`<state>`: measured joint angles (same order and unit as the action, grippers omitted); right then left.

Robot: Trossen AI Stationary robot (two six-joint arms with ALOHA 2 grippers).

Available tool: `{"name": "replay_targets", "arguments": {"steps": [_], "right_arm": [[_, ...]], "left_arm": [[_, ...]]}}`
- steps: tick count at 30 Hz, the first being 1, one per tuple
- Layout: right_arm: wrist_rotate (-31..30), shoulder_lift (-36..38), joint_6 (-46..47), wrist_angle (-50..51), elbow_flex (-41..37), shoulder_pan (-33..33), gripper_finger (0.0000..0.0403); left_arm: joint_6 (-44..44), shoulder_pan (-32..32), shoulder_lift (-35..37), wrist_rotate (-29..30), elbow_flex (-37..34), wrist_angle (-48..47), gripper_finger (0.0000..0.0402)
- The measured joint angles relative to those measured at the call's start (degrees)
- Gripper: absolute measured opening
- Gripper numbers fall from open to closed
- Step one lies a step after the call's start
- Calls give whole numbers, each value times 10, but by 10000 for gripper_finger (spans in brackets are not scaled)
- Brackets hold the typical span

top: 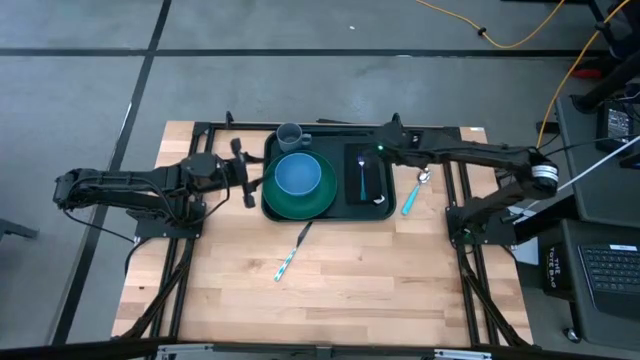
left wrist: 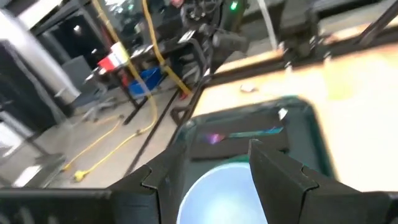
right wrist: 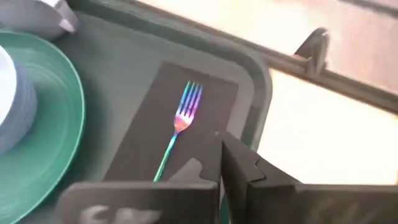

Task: Set up tray
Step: Put the spoon on the napkin to the left of the fork

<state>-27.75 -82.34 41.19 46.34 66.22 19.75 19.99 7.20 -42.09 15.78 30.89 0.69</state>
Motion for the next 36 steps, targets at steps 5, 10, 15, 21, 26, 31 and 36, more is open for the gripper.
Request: {"name": "replay_targets", "arguments": {"steps": [5, 10, 15, 21, 26, 31, 36], "right_arm": [[-41, 32, 6, 11, -17, -42, 13], [-83, 64, 34, -18, -88, -93, 5], [-89, 111, 96, -46, -173, -144, 18], [-133, 165, 130, -112, -253, -203, 9], [-146, 175, 124, -165, -295, -223, 7], [-147, 175, 126, -164, -319, -223, 34], [-144, 175, 125, -177, -321, -223, 44]], "left_arm": [[-38, 0, 0, -68, 0, 13, 169], [-66, 0, 0, -54, -18, 7, 162], [-83, 0, 27, -56, -69, 48, 131], [-87, 0, 105, -95, -122, 80, 88], [-109, 0, 159, -112, -158, 86, 60], [-113, 0, 213, -110, -196, 87, 34], [-112, 0, 280, -111, -234, 86, 8]]}}
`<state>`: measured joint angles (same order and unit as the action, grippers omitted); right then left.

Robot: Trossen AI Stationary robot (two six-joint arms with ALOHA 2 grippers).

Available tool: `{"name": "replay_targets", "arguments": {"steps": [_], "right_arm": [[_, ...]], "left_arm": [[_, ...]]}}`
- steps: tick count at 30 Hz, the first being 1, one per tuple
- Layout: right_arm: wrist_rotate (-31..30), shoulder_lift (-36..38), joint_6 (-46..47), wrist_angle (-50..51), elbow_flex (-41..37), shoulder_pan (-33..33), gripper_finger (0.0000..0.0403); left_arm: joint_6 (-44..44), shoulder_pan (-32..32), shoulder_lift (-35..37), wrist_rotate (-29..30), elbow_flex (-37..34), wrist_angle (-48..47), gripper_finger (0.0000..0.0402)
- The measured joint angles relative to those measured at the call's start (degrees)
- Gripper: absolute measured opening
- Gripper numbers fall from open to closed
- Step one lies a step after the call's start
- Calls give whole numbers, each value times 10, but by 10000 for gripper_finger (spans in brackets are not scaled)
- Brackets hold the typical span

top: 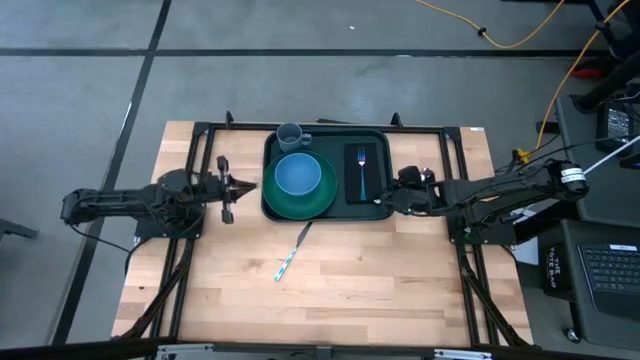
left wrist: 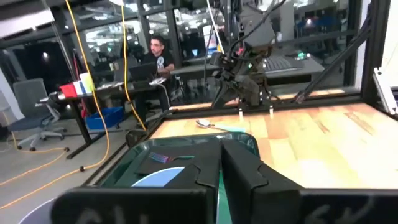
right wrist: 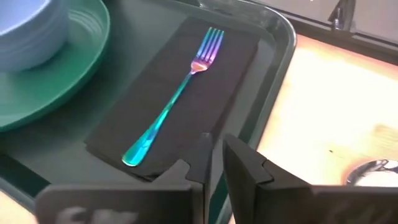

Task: Set up tray
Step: Put the spoon on the napkin to the left of the fork

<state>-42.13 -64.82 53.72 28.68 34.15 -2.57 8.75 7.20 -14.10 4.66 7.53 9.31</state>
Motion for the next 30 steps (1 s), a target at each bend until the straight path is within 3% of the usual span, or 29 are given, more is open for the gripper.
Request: {"name": "replay_targets", "arguments": {"steps": [8, 15, 19, 26, 30], "right_arm": [[9, 1, 0, -11, 5, 0, 45], [18, 1, 12, 58, 77, 11, 45], [22, 1, 69, 117, 108, 24, 45], [109, 1, 217, 232, 121, 44, 33], [125, -3, 289, 287, 121, 45, 18]], "left_arm": [[8, 0, 74, -18, -37, -3, 3], [9, 0, 84, -28, -44, -12, 4], [5, 0, 84, -28, -44, -18, 3], [15, 0, 84, -28, -44, -52, 5], [15, 0, 84, -28, -44, -58, 7]]}}
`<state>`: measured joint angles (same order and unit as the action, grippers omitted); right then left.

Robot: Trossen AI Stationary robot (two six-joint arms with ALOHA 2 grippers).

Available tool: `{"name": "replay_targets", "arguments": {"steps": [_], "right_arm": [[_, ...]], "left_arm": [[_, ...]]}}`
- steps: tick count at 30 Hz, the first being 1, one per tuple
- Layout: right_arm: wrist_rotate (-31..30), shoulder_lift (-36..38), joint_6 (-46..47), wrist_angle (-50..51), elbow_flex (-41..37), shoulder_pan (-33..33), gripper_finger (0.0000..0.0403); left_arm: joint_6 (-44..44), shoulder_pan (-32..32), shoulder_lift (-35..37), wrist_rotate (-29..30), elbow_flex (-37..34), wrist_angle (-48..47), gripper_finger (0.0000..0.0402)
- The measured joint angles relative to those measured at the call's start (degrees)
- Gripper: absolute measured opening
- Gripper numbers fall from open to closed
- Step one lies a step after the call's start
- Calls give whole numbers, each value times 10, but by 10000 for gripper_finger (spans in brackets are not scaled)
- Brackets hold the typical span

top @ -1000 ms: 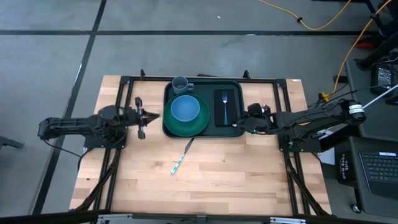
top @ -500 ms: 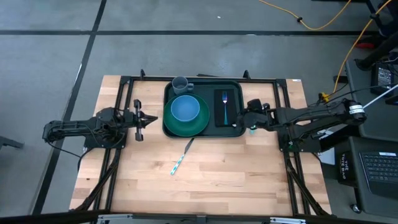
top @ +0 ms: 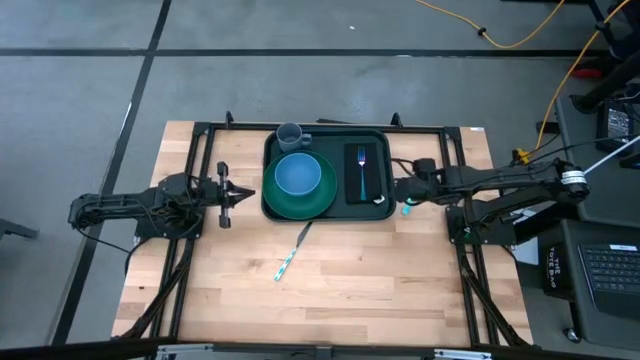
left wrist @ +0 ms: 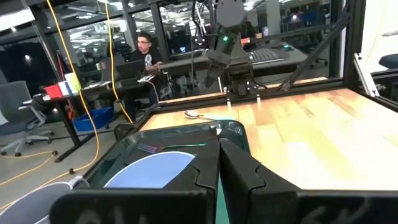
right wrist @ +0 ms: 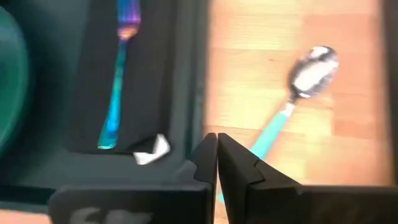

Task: Set up tray
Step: Put the spoon on the napkin to the left of the fork

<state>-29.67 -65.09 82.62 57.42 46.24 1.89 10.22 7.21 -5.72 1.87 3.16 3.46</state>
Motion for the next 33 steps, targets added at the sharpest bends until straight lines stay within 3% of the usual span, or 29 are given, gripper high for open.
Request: {"name": "replay_targets", "arguments": {"steps": [7, 19, 28, 33], "right_arm": [[-8, -18, 50, 37, 0, 0, 8], [3, -75, 92, 42, -43, 6, 75], [36, -99, 220, 39, -66, 6, 125], [47, -103, 223, 24, -66, 6, 139]], "left_arm": [[-5, 0, 0, 0, 0, -3, 8], [-5, 0, 0, 0, 0, -7, 6], [5, 0, 0, 0, 0, -7, 4], [16, 0, 0, 0, 0, -7, 4]]}}
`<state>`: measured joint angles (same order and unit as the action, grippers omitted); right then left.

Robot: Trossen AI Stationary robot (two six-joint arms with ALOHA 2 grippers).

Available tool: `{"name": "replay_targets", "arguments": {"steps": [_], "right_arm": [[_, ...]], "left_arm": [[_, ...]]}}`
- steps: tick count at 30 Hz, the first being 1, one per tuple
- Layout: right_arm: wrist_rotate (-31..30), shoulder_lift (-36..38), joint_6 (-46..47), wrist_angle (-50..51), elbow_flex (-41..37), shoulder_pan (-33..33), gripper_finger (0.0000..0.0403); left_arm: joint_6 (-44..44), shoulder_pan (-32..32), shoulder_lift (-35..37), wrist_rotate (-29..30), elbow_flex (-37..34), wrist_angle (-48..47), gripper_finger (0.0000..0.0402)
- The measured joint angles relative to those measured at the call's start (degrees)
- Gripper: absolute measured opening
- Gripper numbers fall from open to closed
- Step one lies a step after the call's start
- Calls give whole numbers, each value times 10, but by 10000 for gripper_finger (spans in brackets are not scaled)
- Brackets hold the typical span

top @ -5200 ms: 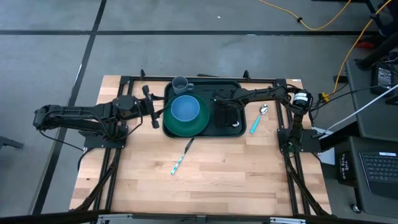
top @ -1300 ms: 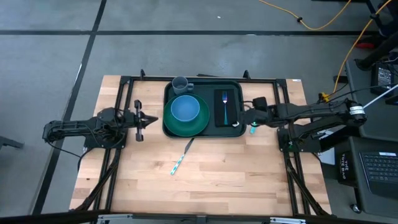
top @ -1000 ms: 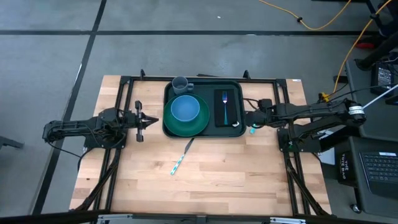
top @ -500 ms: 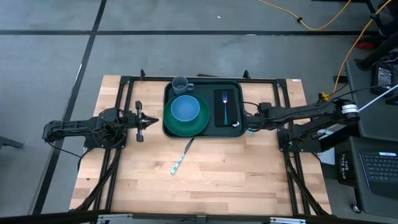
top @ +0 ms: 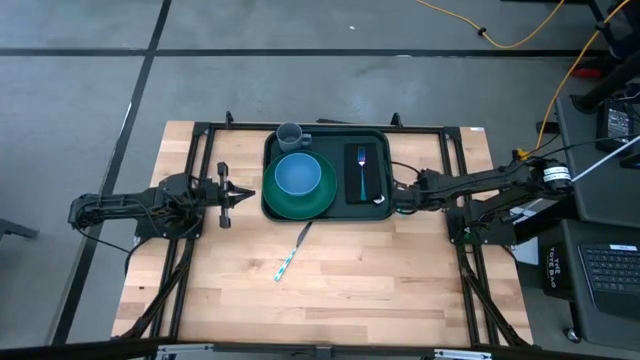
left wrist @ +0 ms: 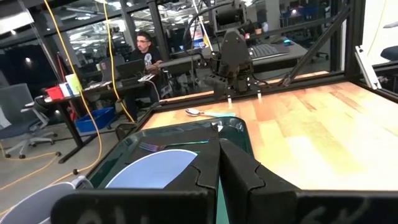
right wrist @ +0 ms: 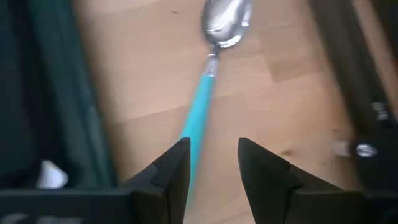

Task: Set up tray
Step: Put the spoon on the napkin to the left of the fork

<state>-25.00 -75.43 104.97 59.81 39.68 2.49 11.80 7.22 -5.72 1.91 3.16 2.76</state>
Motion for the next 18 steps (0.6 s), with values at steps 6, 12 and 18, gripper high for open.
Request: {"name": "replay_targets", "arguments": {"steps": [6, 12, 18], "right_arm": [[-22, 0, -2, -31, 0, 15, 139], [-23, -9, -1, -35, 0, 34, 139], [-25, -63, -2, -47, 0, 58, 139]], "left_arm": [[5, 0, 0, 0, 0, 0, 5], [10, 0, 0, 1, 0, 4, 4], [20, 0, 0, 1, 0, 5, 3]]}}
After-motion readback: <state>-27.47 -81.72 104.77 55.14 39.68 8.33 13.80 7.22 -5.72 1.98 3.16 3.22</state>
